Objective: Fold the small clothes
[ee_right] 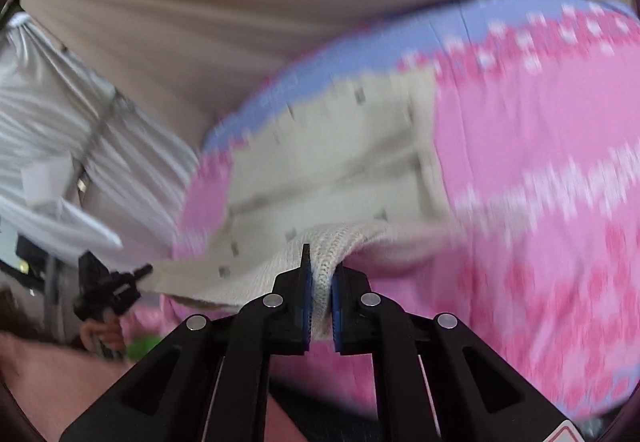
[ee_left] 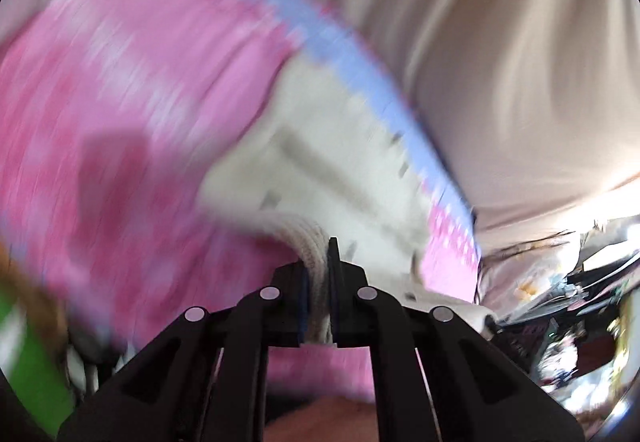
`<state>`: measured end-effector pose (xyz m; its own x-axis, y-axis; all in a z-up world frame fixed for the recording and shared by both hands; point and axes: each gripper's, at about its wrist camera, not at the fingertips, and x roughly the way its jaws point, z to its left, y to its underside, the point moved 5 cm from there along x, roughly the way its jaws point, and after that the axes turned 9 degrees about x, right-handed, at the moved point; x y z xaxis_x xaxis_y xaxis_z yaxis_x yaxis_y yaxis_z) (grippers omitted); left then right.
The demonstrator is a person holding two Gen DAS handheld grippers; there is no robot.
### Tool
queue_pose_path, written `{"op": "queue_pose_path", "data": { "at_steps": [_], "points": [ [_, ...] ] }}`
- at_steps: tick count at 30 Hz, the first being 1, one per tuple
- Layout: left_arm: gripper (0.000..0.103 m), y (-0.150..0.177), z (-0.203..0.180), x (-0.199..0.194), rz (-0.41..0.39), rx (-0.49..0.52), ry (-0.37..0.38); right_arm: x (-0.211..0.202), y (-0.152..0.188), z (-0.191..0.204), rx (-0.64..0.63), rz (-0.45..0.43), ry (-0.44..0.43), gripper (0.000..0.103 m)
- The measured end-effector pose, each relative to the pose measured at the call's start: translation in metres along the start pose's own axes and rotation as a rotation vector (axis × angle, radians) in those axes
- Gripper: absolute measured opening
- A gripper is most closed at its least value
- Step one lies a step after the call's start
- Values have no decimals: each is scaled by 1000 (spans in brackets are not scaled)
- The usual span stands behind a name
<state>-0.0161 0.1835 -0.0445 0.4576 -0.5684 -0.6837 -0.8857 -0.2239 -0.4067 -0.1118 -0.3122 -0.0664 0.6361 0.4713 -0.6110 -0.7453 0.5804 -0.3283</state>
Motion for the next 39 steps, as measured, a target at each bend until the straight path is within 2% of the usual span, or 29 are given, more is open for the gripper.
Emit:
{"op": "queue_pose_path", "data": {
  "at_steps": [1,2,4,6,10,14,17,19,21,22,23,24,25,26,28,29,31,33,34,36,37,38,39],
  "points": [
    [6,-27,-10,9,-42,39,22,12,-20,2,19,-26,-20,7],
    [6,-46,-17,18,-76,66,13,25,-42,0,38,-46,-39,7],
    [6,-90,-27,42,-128,117,-5,47,-75,-3,45,-78,-24,7],
    [6,-120,-34,72,-138,117,-13,76,-105,-13,87,-92,-20,7],
    [6,-173,-33,147,-115,144,-91,132,-150,-42,199,-89,29,7],
    [7,-197,-20,216,-66,139,-178,196,-177,-71,255,-49,99,11],
    [11,-200,11,266,9,85,-251,225,-182,-83,228,-29,212,14],
    [11,-198,26,282,35,42,-263,226,-181,-81,225,-49,214,15],
    [12,-194,24,274,-3,51,-231,212,-174,-69,166,-98,204,17],
    [22,-192,22,268,-21,65,-232,206,-171,-63,126,-123,211,25],
    [43,-191,18,258,-55,95,-251,197,-169,-58,82,-167,233,48],
    [52,-190,16,250,-90,125,-280,190,-168,-56,52,-216,265,59],
    [58,-192,14,246,-116,146,-303,184,-169,-54,26,-263,281,64],
    [58,-195,13,247,-125,184,-317,183,-174,-54,19,-269,280,64],
    [58,-200,14,257,-63,194,-353,191,-181,-60,63,-218,300,64],
    [58,-203,15,259,-38,175,-352,195,-184,-60,62,-195,324,64],
    [58,-204,11,253,-40,169,-300,197,-180,-55,11,-182,348,64],
    [66,-201,3,247,-52,229,-294,206,-169,-55,-44,-143,351,64],
    [79,-198,4,250,-42,267,-332,213,-165,-61,-55,-117,371,64],
    [80,-193,10,264,4,305,-405,233,-158,-77,-48,-44,421,64],
    [77,-191,16,274,39,308,-438,244,-156,-84,-42,-12,436,53],
    [57,-188,23,285,73,302,-437,252,-154,-88,-47,17,449,13],
    [43,-186,28,292,99,295,-424,254,-154,-88,-46,27,449,8]
  ]
}}
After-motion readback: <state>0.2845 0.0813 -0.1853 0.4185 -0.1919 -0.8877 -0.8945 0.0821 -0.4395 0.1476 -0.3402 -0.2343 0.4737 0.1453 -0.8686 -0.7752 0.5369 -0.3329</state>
